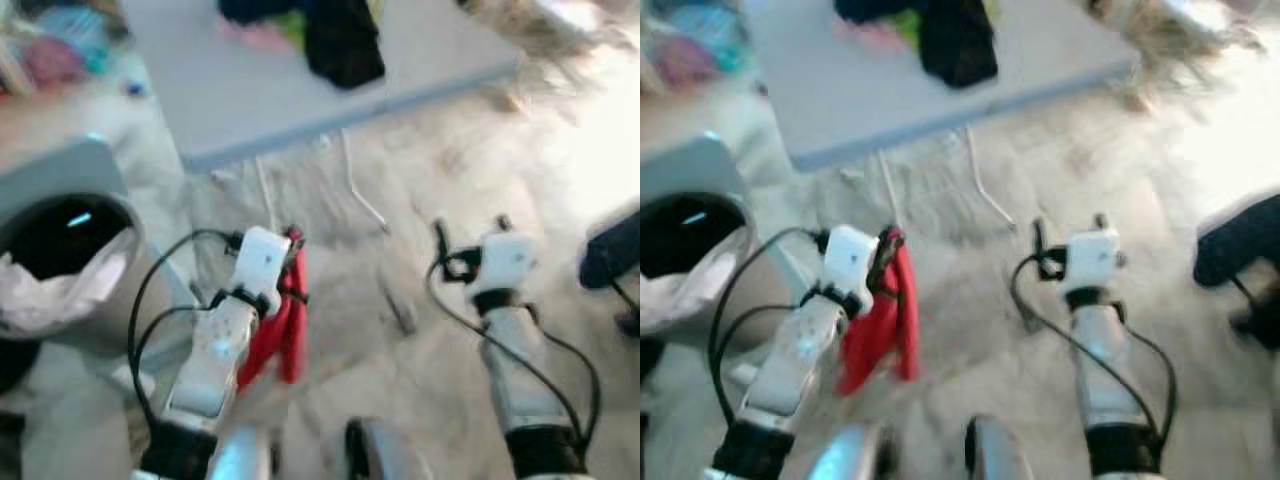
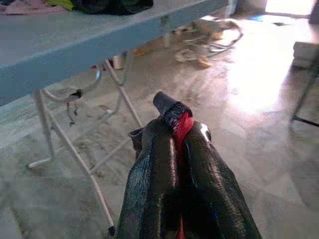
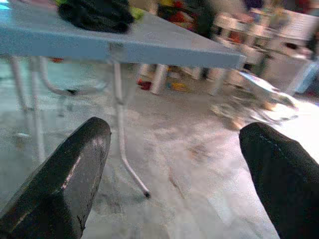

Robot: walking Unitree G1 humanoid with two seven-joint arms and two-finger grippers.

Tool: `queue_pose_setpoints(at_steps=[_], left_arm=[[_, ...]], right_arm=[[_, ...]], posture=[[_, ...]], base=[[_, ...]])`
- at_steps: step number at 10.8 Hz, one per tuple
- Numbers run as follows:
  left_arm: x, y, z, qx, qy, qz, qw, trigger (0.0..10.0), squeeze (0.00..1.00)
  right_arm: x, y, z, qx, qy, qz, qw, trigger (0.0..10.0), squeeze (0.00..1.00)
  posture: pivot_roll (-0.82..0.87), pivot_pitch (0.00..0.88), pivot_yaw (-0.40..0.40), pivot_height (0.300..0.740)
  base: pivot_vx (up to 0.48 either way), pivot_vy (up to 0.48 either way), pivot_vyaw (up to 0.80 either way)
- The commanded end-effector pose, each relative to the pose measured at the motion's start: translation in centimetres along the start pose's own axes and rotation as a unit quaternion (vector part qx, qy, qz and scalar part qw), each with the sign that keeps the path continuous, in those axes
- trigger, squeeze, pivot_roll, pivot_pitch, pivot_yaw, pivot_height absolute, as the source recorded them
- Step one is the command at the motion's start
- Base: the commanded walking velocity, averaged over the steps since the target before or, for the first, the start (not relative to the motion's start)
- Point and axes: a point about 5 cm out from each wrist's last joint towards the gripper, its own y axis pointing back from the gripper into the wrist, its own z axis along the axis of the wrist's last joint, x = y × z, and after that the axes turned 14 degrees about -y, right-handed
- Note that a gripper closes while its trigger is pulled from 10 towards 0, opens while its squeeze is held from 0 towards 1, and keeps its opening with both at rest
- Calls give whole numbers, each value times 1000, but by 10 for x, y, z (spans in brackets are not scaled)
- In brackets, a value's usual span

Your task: Hang hanger

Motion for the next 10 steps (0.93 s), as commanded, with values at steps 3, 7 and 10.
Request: queue_pose_setpoints(at_steps=[3,7,10], left_arm=[[-1,4,8,-37,0,-34,999,10000,0],[-2,9,11,-54,21,-59,997,10000,0],[-3,8,12,-56,28,-66,996,10000,0]], right_arm=[[4,4,-3,6,-11,-1,1000,10000,0],[6,1,-2,4,-11,5,1000,10000,0],[6,0,-2,4,-13,6,1000,10000,0]], posture=[[-10,199,-6,740],[-2,196,-14,740],[-5,195,-12,740]], base=[[0,0,-740],[181,0,-277],[431,0,-458]])
